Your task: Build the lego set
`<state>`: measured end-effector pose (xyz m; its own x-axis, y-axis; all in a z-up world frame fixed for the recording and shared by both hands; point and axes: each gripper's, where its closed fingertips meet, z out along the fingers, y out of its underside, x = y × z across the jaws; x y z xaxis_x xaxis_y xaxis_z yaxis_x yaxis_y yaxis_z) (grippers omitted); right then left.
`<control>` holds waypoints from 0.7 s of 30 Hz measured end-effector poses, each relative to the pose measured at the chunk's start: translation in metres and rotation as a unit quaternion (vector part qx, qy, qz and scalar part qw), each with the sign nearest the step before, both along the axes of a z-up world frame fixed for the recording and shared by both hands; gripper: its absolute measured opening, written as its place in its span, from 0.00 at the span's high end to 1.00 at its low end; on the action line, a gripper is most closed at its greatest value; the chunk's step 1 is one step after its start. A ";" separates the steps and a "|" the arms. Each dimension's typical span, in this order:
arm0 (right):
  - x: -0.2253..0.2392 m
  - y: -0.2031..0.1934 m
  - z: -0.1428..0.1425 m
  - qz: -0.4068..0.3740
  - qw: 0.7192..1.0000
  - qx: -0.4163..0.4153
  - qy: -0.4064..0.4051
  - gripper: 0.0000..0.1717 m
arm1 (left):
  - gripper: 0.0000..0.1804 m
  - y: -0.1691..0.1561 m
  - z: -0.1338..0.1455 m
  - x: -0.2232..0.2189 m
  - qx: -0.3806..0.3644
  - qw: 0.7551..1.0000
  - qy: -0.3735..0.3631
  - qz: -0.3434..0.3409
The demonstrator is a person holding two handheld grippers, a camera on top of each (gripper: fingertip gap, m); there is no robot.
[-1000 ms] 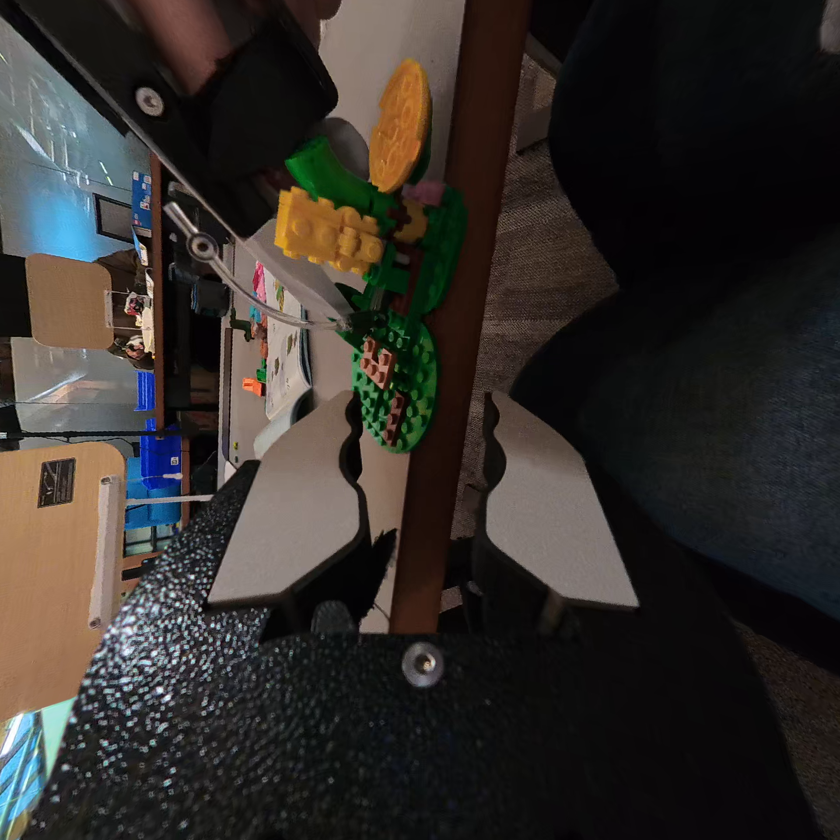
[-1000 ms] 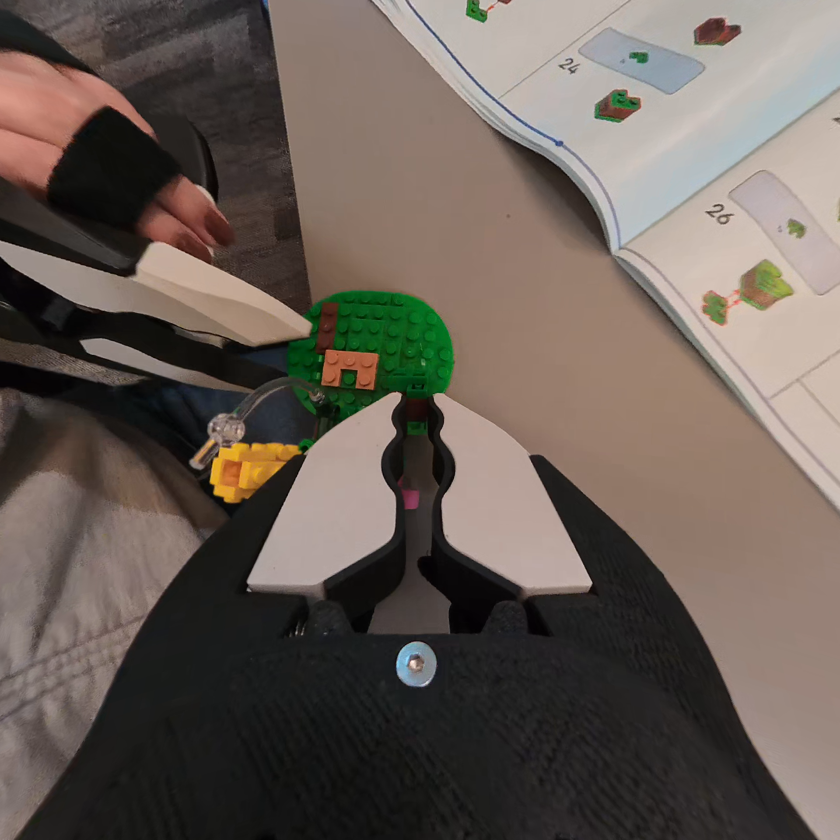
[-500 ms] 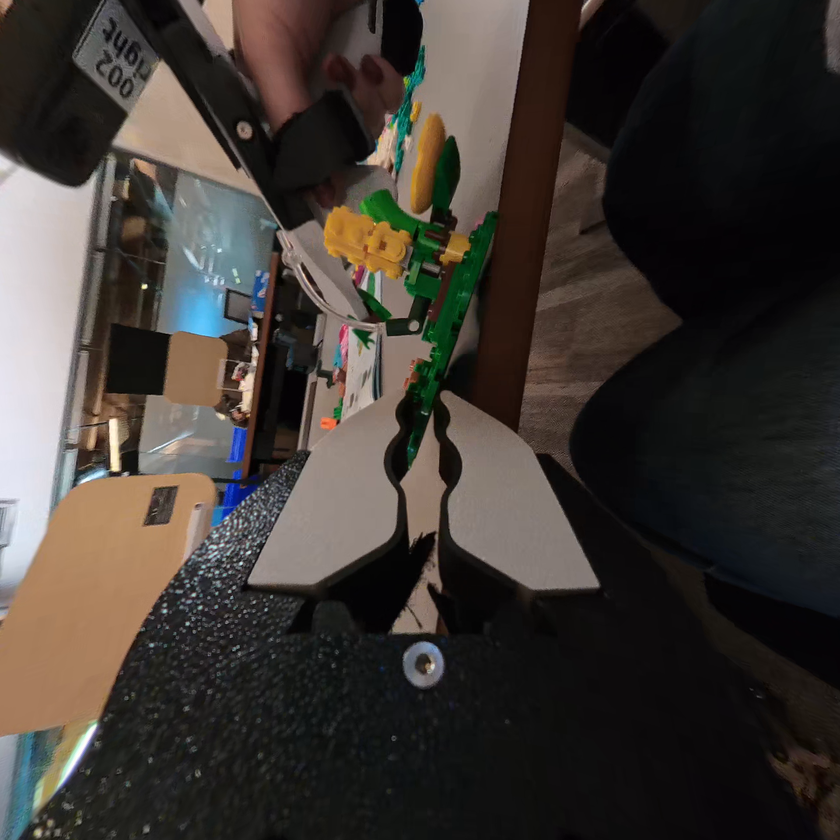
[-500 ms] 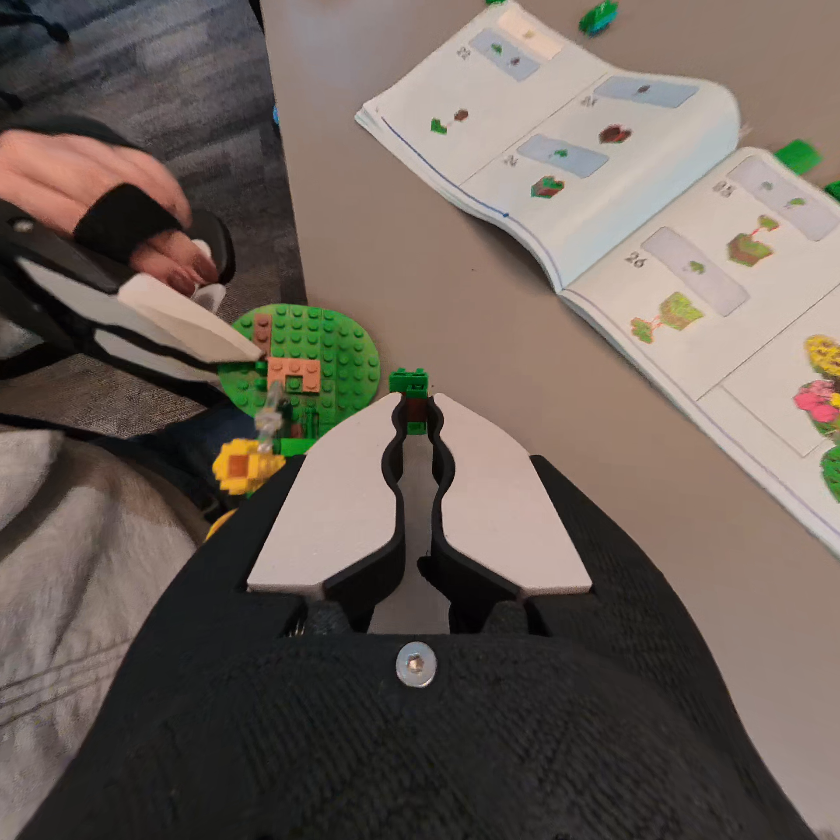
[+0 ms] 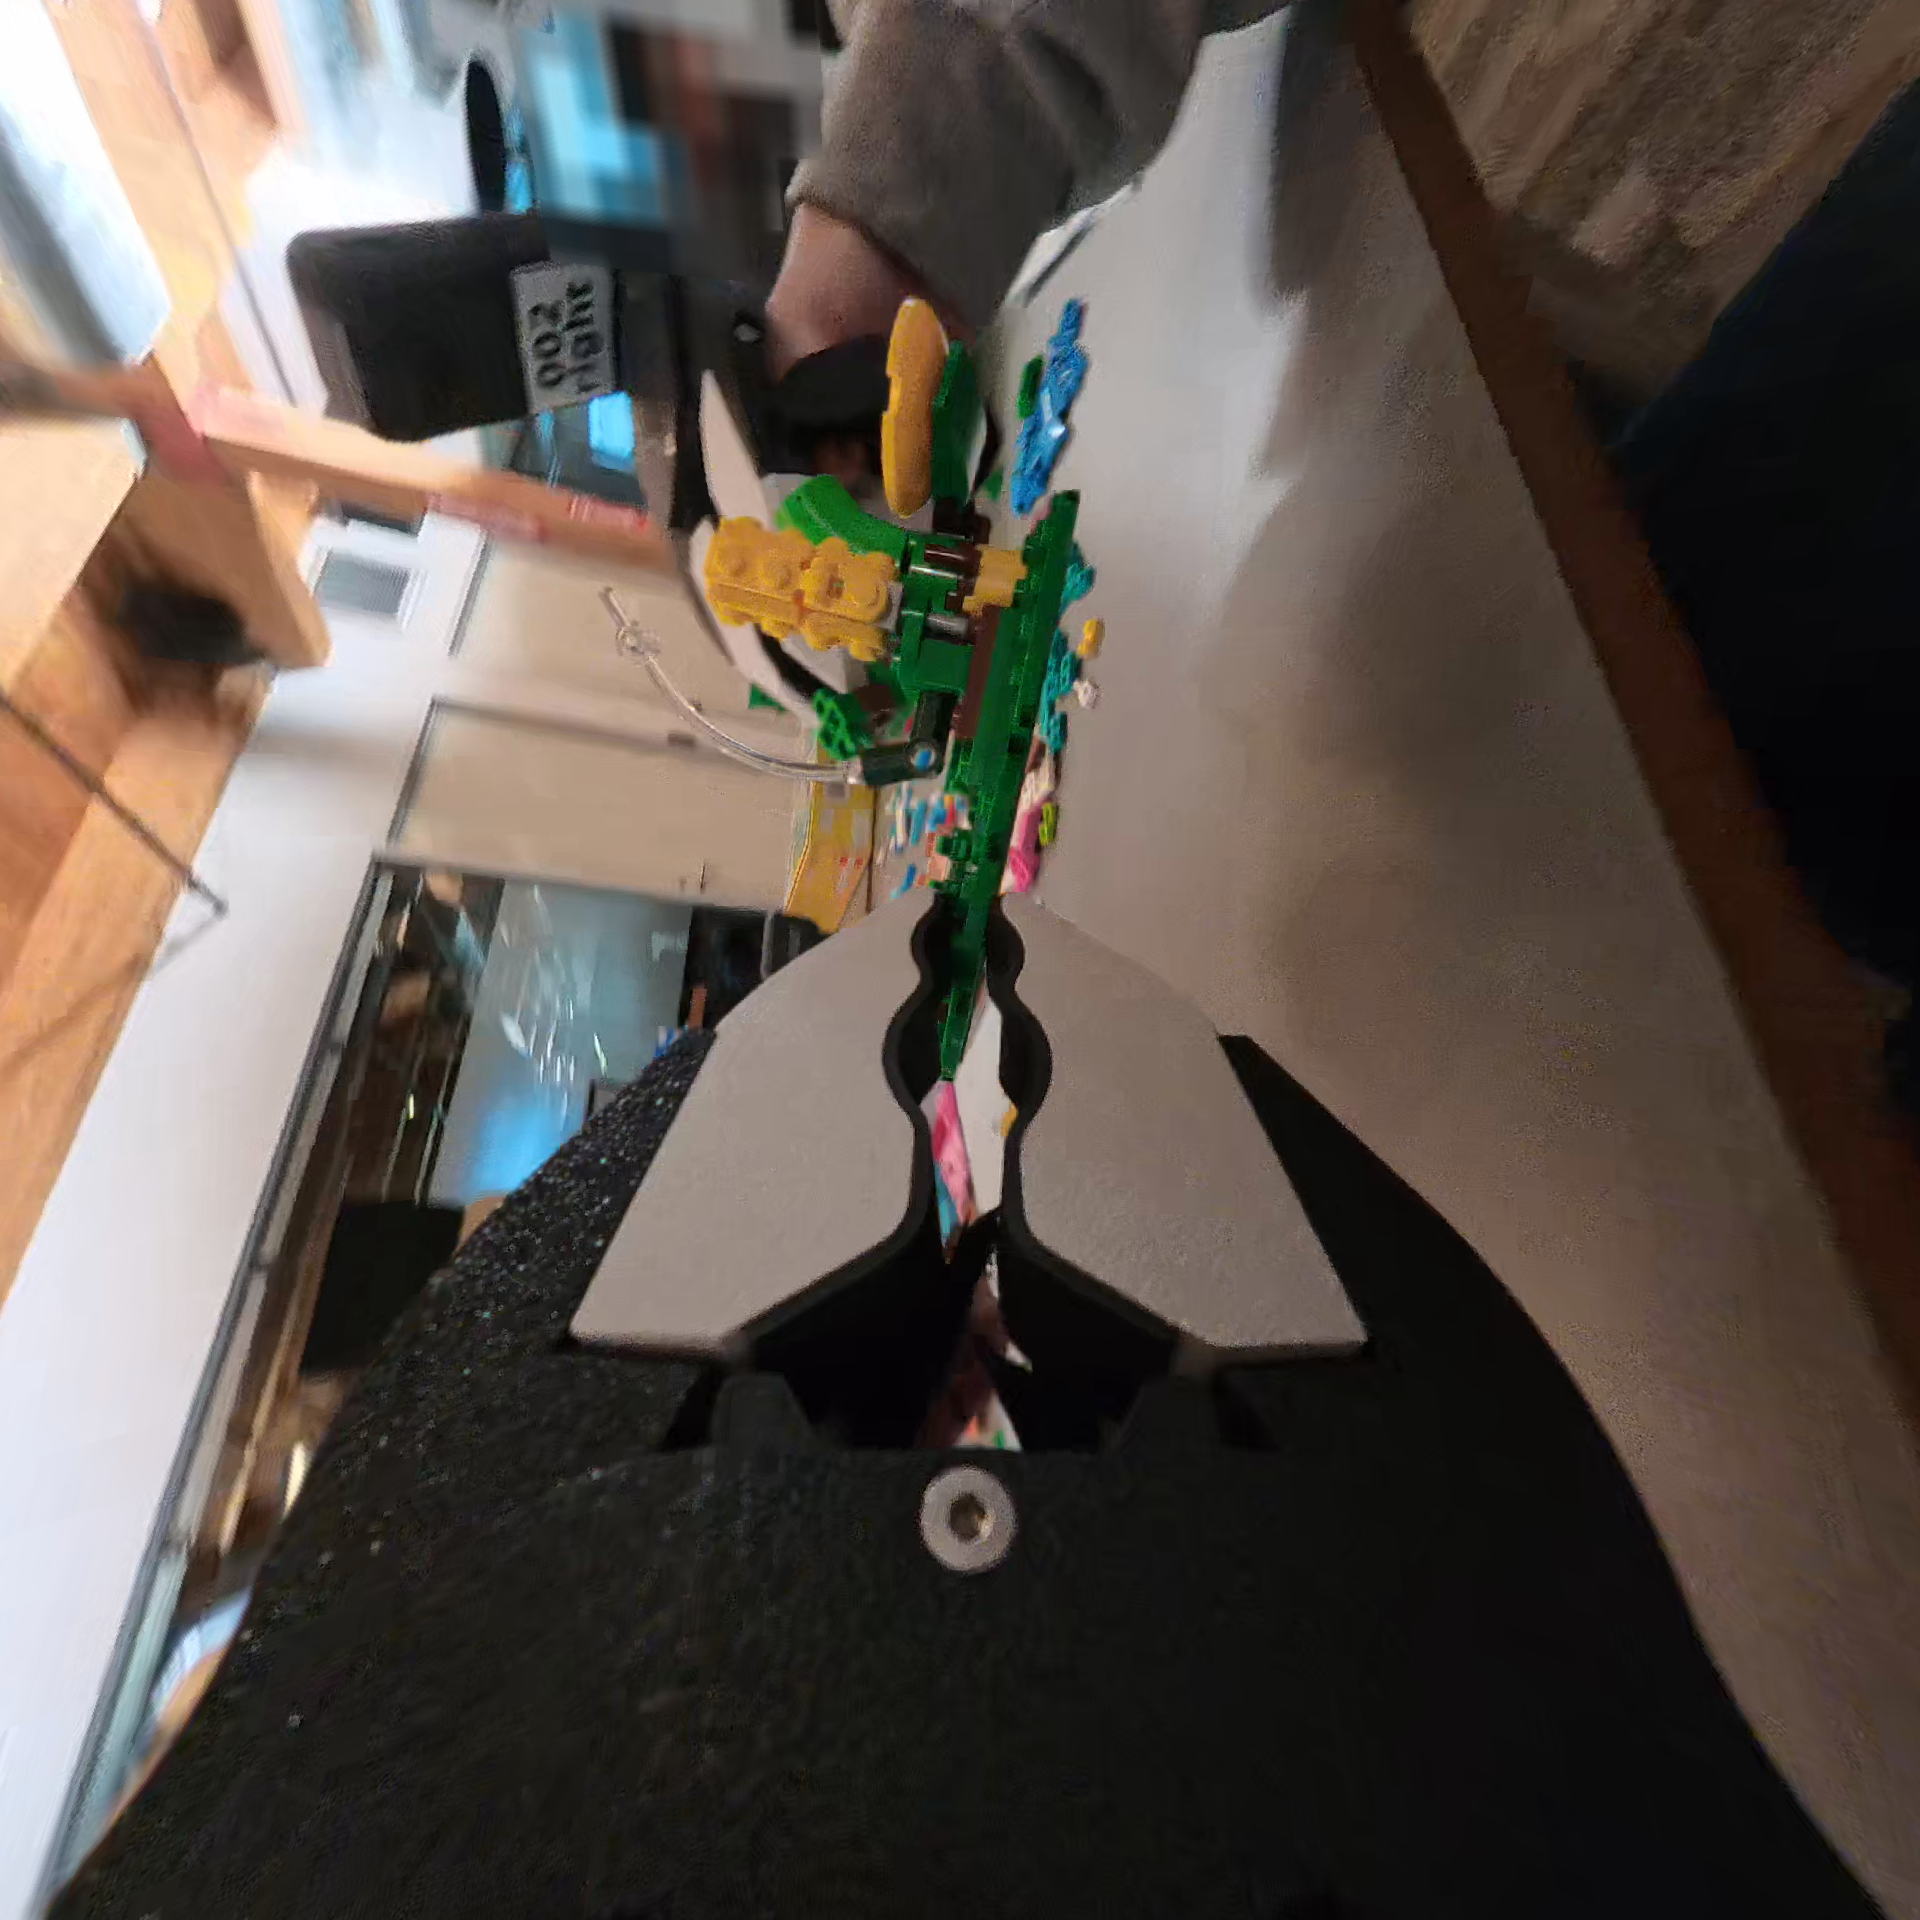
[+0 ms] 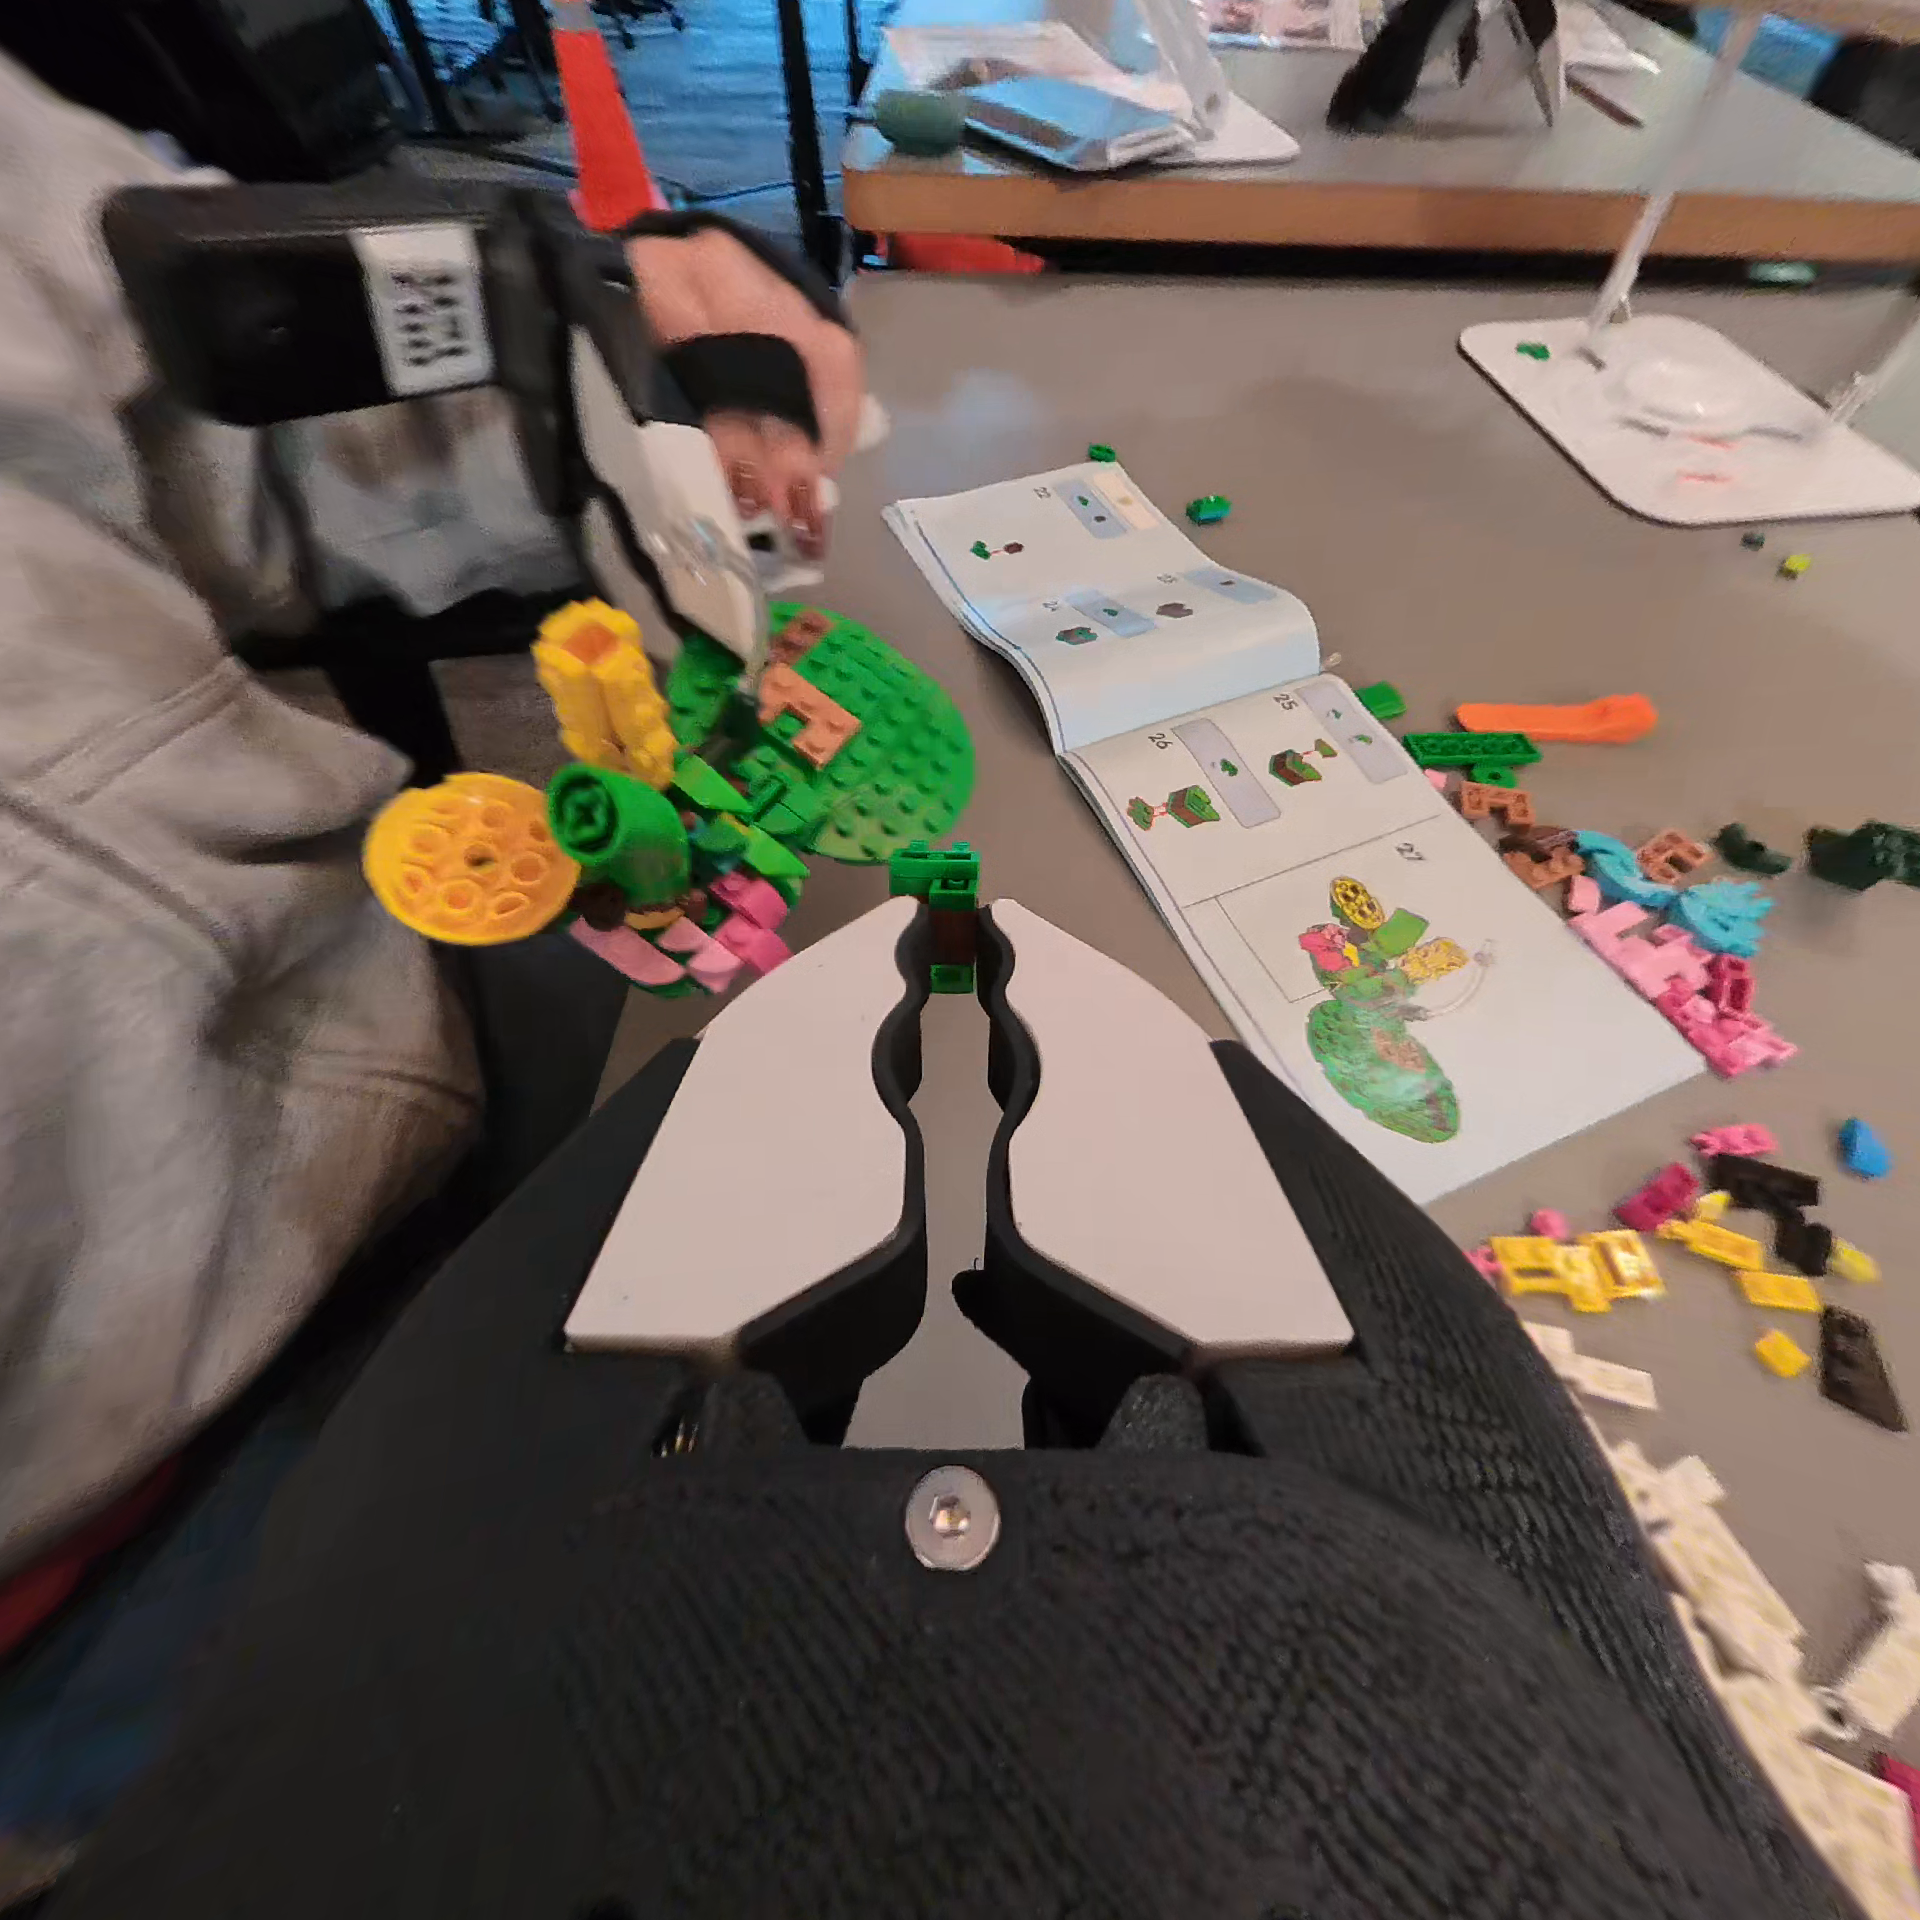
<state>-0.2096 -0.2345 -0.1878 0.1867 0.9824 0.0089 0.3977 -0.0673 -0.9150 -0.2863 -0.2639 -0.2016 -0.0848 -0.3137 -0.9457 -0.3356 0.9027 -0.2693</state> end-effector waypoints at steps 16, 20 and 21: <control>0.062 -0.004 -0.017 0.105 0.993 -0.005 -0.061 0.97 | 0.97 0.028 -0.033 0.090 -0.023 0.973 -0.042 -0.228; 0.060 -0.012 -0.022 0.127 0.990 -0.022 -0.058 0.97 | 0.97 0.016 -0.034 0.085 -0.044 0.965 -0.040 -0.255; 0.058 -0.015 -0.024 0.134 0.989 -0.026 -0.060 0.97 | 0.97 0.013 -0.037 0.083 -0.050 0.964 -0.032 -0.260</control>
<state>-0.1514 -0.2498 -0.2114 -0.0807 0.9961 -0.0364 0.5124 0.0101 -0.8587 -0.2031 -0.2506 -0.2384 -0.1978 -0.3345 -0.9214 0.1758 0.9126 -0.3691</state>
